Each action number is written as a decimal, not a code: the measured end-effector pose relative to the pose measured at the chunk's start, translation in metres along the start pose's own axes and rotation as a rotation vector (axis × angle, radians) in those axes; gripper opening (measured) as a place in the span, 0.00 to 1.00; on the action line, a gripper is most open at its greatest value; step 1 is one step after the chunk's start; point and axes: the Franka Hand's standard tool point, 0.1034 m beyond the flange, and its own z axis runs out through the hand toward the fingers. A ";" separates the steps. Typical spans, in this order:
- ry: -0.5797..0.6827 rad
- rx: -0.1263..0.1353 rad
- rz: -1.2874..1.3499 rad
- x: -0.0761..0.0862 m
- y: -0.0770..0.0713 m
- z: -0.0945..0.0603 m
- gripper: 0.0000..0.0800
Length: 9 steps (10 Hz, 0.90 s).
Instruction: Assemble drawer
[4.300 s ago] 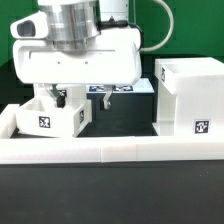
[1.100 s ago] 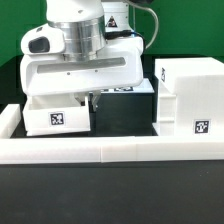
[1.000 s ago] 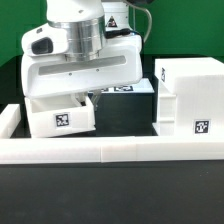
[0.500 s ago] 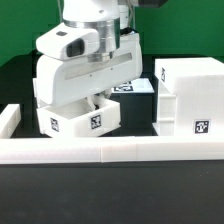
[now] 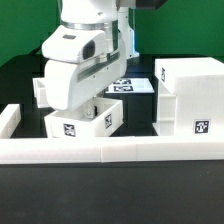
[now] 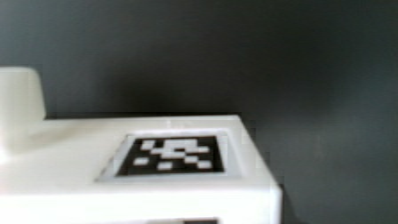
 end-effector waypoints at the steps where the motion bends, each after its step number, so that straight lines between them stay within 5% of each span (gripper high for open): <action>1: -0.007 0.001 -0.069 0.001 -0.002 0.001 0.05; 9: -0.034 -0.004 -0.308 0.010 -0.004 0.003 0.05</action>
Offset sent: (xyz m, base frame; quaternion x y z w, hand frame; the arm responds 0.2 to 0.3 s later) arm 0.0086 0.0158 -0.0018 -0.0195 0.0022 -0.1913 0.9813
